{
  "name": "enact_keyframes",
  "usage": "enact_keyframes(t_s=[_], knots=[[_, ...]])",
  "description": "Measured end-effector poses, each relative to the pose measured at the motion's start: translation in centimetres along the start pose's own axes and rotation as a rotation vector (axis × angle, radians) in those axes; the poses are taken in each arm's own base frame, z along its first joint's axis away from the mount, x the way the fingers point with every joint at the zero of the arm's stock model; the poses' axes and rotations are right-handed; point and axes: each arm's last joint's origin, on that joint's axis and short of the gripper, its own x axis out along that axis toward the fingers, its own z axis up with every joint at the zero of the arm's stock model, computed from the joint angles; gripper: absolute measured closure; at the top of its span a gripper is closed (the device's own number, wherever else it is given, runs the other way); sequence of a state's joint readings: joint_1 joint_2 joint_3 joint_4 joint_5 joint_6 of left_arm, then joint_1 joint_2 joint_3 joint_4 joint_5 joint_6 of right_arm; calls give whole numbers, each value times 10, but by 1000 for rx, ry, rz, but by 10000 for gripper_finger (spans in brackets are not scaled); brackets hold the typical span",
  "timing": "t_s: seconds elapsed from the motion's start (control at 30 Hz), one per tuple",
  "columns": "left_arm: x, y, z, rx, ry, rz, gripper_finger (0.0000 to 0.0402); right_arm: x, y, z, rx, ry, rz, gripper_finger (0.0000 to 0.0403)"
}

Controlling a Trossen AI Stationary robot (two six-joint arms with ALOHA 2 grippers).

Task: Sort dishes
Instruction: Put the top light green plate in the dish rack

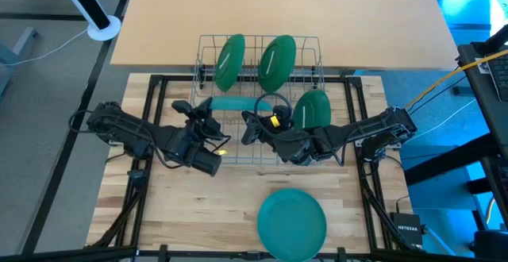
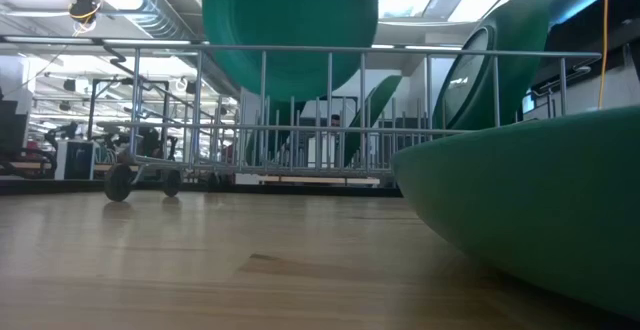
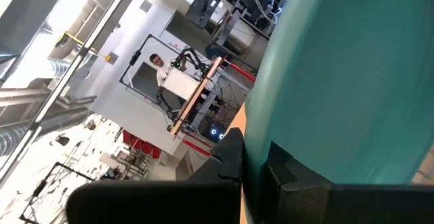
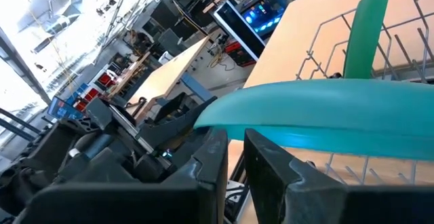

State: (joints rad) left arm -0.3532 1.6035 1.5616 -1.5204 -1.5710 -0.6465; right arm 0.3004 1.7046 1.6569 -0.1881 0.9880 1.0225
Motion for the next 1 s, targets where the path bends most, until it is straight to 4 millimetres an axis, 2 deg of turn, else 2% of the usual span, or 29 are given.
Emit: enact_keyframes(t_s=[0.7,1.0], knots=[[-1,-1,1,25,-2,-1,401,7,-5,-1,-125,92,19,347],[-1,-1,1,31,-2,-2,401,27,-11,2,-148,212,83,347]])
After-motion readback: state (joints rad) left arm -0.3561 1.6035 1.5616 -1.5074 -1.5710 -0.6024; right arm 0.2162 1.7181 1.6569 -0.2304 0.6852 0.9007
